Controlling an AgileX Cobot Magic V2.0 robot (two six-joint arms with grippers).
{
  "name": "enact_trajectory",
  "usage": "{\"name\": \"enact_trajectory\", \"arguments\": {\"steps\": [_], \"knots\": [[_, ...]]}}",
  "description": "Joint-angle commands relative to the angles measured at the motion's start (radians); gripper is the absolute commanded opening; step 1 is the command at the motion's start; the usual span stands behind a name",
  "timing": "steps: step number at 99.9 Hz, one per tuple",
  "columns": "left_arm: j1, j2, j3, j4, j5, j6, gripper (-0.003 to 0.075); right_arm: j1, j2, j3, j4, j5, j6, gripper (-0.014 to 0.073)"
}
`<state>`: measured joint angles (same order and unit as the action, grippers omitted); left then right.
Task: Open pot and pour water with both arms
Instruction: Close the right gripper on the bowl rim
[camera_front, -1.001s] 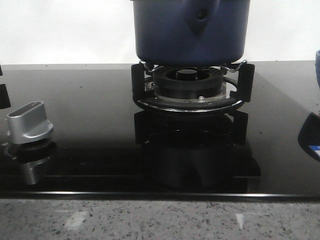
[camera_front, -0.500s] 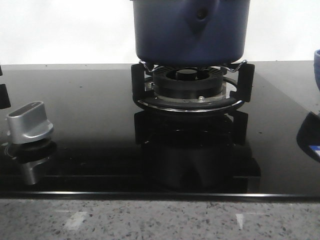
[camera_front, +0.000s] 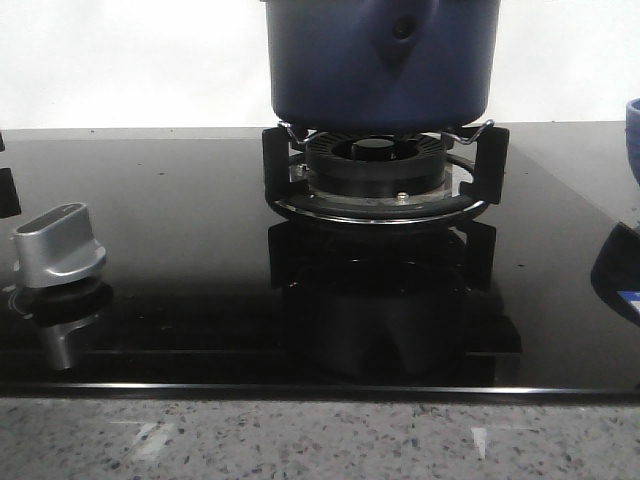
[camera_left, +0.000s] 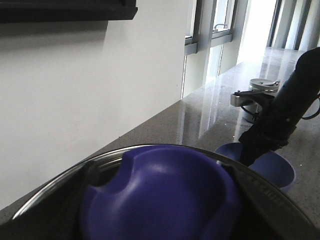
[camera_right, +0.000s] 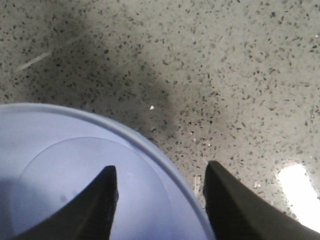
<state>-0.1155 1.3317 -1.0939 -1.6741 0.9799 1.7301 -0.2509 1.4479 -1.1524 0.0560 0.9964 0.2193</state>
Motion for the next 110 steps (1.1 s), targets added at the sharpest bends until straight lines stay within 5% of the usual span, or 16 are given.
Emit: {"name": "enact_trajectory", "arguments": {"steps": [1,30,99,110], "knots": [[0.004,-0.037,-0.031,-0.110,0.039,-0.003,0.0304,-0.006,-0.022,-0.030,0.008,-0.032,0.007,0.0349],[0.004,-0.037,-0.031,-0.110,0.039,-0.003,0.0304,-0.006,-0.001,-0.028,0.032,-0.024,0.008,0.0219],[0.004,-0.037,-0.031,-0.110,0.039,-0.003,0.0304,-0.006,0.009,0.068,0.036,-0.068,0.008,0.0213],[0.004,-0.037,-0.031,-0.110,0.039,-0.003,0.0304,-0.006,0.005,0.068,0.043,-0.075,0.008,0.0155]]}}
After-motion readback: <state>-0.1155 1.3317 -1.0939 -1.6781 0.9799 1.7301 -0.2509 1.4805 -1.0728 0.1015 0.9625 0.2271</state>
